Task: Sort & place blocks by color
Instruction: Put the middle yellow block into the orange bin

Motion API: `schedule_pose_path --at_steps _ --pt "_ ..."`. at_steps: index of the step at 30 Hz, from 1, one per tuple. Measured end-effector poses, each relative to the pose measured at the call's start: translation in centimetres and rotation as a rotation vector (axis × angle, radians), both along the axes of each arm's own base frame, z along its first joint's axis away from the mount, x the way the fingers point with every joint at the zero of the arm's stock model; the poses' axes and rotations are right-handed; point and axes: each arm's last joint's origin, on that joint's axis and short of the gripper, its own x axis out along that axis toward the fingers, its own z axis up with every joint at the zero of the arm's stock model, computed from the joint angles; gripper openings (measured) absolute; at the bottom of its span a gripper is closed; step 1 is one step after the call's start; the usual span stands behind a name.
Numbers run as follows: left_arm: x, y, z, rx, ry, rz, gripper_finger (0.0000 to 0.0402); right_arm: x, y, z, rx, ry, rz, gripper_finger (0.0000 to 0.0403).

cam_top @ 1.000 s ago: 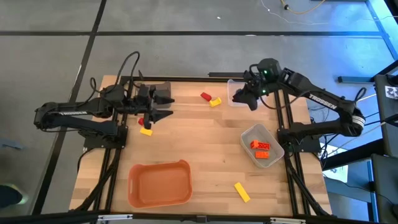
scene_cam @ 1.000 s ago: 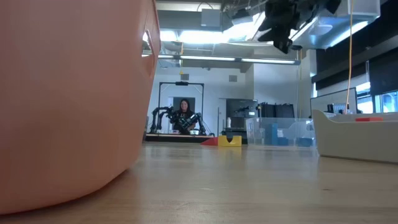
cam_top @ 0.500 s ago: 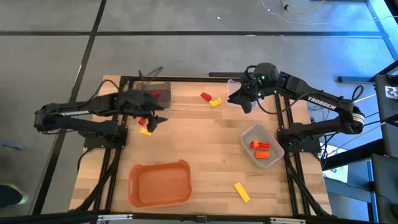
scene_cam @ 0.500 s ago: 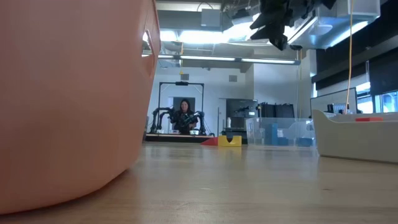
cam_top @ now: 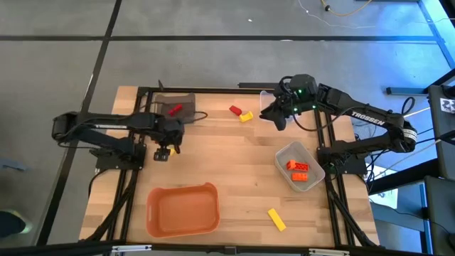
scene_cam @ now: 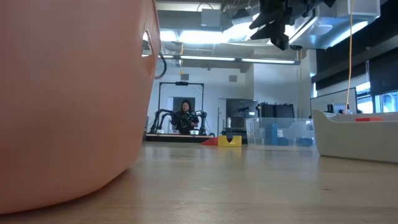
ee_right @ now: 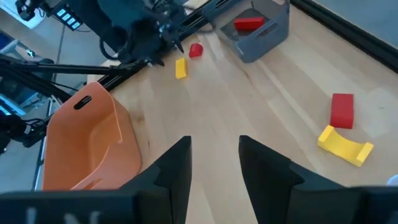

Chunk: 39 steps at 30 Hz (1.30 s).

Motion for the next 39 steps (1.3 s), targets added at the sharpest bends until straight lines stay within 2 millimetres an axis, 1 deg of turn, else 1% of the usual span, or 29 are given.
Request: schedule_pose_path --at_steps 6,10,16,23,31,33,35,37,39 --pt "1.3 0.3 -2.3 -0.013 0.136 -0.039 0.0279 0.0 -0.1 0.0 -0.012 0.015 -0.072 0.0134" --pt "1.7 0.4 -3.4 -0.029 0.2 -0.048 0.0279 0.0 -0.1 0.0 -0.025 0.021 -0.093 0.0134" --pt "2.1 0.4 -4.5 -0.02 0.268 -0.116 0.0279 0.0 -0.1 0.0 -0.026 0.021 -0.093 0.0134" --pt "2.7 -0.3 -5.6 -0.013 0.318 -0.173 0.0279 0.0 -0.1 -0.1 -0.029 0.022 -0.092 0.0134" --pt "3.2 -0.5 -6.9 0.009 0.363 -0.159 0.0277 0.0 -0.1 -0.1 -0.031 0.022 -0.091 0.0134" --pt "3.3 -0.4 -6.9 0.01 0.36 -0.156 0.0266 0.0 -0.1 -0.1 -0.034 0.022 -0.09 0.0134" --pt "3.5 -0.4 -6.9 0.014 0.34 -0.155 0.0241 0.0 -0.1 -0.1 -0.035 0.023 -0.088 0.0134" --pt "3.7 -0.4 -7.0 0.018 0.321 -0.149 0.0202 0.0 -0.1 -0.1 -0.035 0.025 -0.088 0.0134" --pt "3.7 -0.4 -7.0 0.02 0.312 -0.126 0.0154 0.0 -0.1 -0.1 -0.033 0.029 -0.088 0.0134"
